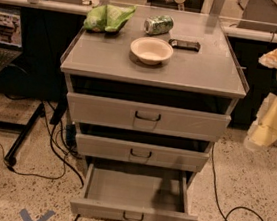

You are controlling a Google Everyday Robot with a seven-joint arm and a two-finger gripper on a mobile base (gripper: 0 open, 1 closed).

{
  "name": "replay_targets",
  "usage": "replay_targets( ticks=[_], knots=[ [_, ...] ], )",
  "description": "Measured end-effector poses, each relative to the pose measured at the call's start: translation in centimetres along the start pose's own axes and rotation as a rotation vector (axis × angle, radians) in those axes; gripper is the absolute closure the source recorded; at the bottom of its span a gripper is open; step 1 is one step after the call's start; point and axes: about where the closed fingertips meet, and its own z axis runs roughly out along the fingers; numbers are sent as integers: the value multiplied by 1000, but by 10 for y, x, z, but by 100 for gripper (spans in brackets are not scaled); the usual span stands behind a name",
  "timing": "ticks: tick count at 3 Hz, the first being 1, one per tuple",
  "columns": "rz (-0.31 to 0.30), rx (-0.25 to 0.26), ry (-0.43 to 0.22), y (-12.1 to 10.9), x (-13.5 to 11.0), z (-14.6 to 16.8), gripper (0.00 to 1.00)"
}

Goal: Close bottom drawer

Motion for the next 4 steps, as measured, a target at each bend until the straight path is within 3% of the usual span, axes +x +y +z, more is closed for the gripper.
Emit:
replay_targets(
  ticks=[2,3,4],
  knots=[
    [121,-43,-117,27,18,107,0],
    [166,-70,-138,37,26,159,0],
    [206,-135,-120,40,34,195,0]
  ],
)
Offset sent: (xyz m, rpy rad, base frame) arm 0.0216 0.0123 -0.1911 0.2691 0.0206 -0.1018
